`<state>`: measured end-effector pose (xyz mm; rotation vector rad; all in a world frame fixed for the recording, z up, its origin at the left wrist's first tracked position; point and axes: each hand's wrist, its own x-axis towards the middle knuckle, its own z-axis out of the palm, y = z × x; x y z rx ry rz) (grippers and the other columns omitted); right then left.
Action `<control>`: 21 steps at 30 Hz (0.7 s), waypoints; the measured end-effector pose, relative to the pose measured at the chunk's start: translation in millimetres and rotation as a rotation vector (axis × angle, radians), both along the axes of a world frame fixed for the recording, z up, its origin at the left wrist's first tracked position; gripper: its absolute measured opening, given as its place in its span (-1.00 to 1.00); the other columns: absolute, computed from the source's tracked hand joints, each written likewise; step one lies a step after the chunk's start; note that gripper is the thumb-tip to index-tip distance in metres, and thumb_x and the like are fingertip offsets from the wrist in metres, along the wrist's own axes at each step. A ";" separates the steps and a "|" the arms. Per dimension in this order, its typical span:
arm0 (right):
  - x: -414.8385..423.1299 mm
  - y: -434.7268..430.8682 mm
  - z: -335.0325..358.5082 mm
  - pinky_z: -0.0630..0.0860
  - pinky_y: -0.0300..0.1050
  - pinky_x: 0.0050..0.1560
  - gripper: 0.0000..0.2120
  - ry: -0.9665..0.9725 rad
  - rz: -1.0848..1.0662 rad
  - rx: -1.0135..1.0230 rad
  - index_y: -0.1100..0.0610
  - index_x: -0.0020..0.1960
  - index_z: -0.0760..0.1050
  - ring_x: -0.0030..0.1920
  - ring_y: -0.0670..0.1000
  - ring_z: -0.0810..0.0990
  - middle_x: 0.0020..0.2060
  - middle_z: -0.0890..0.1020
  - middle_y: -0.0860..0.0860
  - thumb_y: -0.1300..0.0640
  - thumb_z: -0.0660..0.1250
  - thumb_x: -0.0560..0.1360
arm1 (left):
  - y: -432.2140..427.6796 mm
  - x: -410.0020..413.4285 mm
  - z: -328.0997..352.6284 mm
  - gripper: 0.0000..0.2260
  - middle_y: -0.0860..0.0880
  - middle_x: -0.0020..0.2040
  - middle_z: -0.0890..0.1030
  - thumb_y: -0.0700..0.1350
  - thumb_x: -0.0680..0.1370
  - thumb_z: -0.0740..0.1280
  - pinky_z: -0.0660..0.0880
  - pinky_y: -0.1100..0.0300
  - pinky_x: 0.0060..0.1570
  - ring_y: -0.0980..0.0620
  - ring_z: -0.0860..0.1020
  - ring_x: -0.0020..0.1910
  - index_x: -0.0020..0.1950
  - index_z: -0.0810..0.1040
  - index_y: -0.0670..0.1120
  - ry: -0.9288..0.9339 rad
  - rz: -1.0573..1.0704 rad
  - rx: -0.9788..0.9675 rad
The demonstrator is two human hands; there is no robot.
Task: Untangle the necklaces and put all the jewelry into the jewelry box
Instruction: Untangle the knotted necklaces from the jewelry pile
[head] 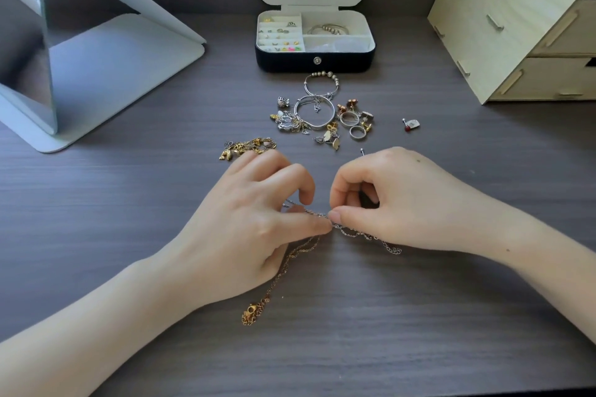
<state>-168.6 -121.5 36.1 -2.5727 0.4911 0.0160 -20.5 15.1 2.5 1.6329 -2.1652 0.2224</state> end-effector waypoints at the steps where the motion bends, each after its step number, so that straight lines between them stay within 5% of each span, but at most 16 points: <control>1: 0.4 -0.1 0.3 0.33 -0.40 -0.26 -0.88 0.007 0.006 -0.013 -0.11 -0.29 0.48 -0.30 -0.26 0.47 -0.46 0.54 -0.19 -0.03 0.38 0.39 | 0.1 0.2 -0.1 -0.71 -0.08 -0.09 0.56 -0.26 0.44 0.25 0.35 0.01 -0.21 -0.10 0.41 -0.13 -0.03 0.67 0.03 -0.003 -0.002 0.006; 21: 0.0 -4.0 0.5 0.34 -0.43 -0.22 -0.89 0.002 0.054 0.006 -0.09 -0.25 0.53 -0.30 -0.25 0.47 -0.44 0.52 -0.20 -0.06 0.43 0.35 | 4.0 0.0 0.9 -0.62 -0.08 -0.10 0.54 -0.38 0.35 0.27 0.34 0.04 -0.21 -0.08 0.38 -0.18 -0.05 0.67 0.03 0.033 -0.038 0.076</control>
